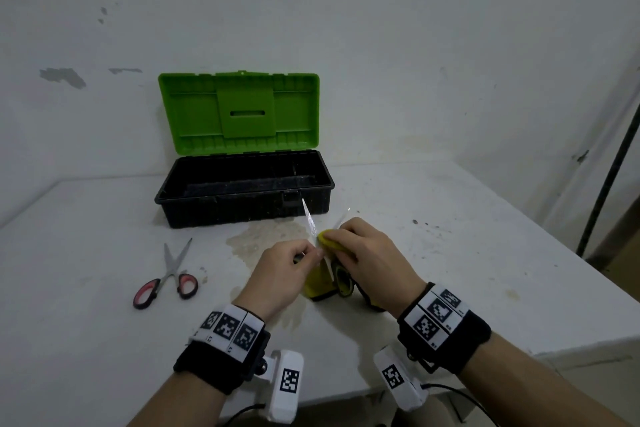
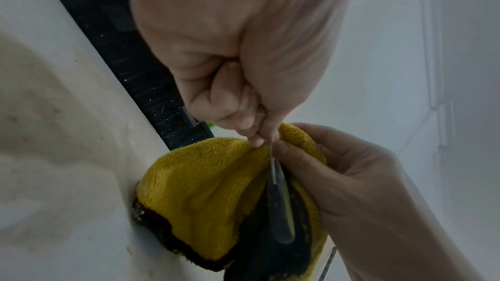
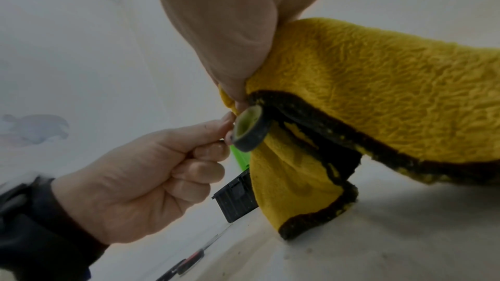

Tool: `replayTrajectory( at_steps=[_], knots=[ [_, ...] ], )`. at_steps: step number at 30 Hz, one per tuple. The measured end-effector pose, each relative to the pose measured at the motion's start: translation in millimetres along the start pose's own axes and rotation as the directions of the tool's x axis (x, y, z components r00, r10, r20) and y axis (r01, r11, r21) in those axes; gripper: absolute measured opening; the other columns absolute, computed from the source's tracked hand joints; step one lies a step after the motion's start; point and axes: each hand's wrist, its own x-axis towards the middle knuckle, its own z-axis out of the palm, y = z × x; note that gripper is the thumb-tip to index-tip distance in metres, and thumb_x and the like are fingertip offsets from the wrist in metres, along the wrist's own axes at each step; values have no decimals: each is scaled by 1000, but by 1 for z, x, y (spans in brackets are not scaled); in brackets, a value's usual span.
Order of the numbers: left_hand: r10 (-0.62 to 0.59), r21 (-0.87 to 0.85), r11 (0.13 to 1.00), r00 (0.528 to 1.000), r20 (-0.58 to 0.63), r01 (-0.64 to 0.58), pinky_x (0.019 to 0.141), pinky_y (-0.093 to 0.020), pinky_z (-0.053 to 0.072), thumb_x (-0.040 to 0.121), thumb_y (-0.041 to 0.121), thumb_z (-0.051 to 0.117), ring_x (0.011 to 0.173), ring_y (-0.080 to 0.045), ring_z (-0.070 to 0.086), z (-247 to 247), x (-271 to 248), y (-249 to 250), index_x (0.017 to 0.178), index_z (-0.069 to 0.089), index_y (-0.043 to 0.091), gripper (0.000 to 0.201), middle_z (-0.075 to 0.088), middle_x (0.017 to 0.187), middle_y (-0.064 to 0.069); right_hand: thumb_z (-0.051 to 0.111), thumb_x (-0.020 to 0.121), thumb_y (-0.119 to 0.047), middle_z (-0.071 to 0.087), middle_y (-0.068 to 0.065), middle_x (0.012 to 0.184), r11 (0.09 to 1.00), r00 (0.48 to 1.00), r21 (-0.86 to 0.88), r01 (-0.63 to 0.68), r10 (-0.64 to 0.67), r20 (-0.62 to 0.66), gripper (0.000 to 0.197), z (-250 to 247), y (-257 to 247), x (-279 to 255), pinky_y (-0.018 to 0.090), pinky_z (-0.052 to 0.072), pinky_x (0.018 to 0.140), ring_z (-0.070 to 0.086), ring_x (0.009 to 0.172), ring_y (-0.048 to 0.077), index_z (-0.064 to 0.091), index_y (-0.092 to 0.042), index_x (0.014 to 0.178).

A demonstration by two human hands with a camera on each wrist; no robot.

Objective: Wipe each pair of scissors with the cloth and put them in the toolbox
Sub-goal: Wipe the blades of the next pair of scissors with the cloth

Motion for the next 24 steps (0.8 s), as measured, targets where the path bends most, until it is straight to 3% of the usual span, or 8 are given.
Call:
replayTrajectory(
  at_steps=[3, 10, 13, 18, 21, 24],
  knots=[
    [9, 4, 1000, 1000, -11, -9, 60, -26, 39, 96, 39, 61, 54, -2, 48, -3, 1, 2, 75, 69, 23, 28, 59, 62, 14, 51, 96, -25, 59, 5, 98, 999, 999, -18, -40, 40, 1, 25, -4, 0, 7, 39, 55, 66, 59, 81, 21, 67, -17, 112],
    [-62, -16, 998, 998, 25, 62, 57, -28, 39, 96, 40, 60, 52, -8, 45, -5, -2, 0, 70, 67, 25, 31, 51, 57, 13, 55, 98, -21, 59, 4, 101, 951, 946, 52, -306, 310, -99, 20, -24, 23, 27, 38, 50, 84, 58, 90, 20, 70, -17, 111],
    [-90, -38, 995, 996, 7, 90, 56, -28, 39, 96, 42, 59, 54, -10, 46, -9, -2, -3, 72, 69, 22, 32, 53, 61, 11, 59, 95, -16, 61, 2, 100, 970, 962, 57, -237, 243, -126, 18, -35, 19, 22, 32, 51, 84, 59, 88, 17, 71, -16, 109],
    [-43, 18, 999, 999, 19, 43, 60, -28, 40, 98, 34, 58, 57, -8, 50, -5, 1, 5, 74, 68, 22, 29, 56, 60, 12, 58, 94, -11, 60, 5, 106, 994, 986, 19, -104, 101, 136, 23, -14, -11, 12, 31, 50, 82, 59, 93, 20, 70, -15, 113],
    [1, 111, 994, 1000, 28, -4, 61, -22, 39, 98, 36, 58, 67, -3, 56, -5, -2, 6, 77, 69, 23, 28, 64, 70, 11, 55, 96, -14, 58, 3, 105, 992, 981, -11, -129, 129, 144, 22, -7, -10, 14, 32, 50, 80, 58, 91, 20, 69, -17, 113],
    [38, 178, 983, 999, 30, -42, 57, -17, 35, 98, 40, 58, 62, 0, 54, -8, -4, 5, 75, 68, 22, 31, 61, 67, 10, 53, 98, -16, 58, 4, 103, 979, 971, -36, -202, 205, 120, 22, -8, 1, 21, 33, 51, 79, 59, 88, 22, 69, -17, 112]
  ],
)
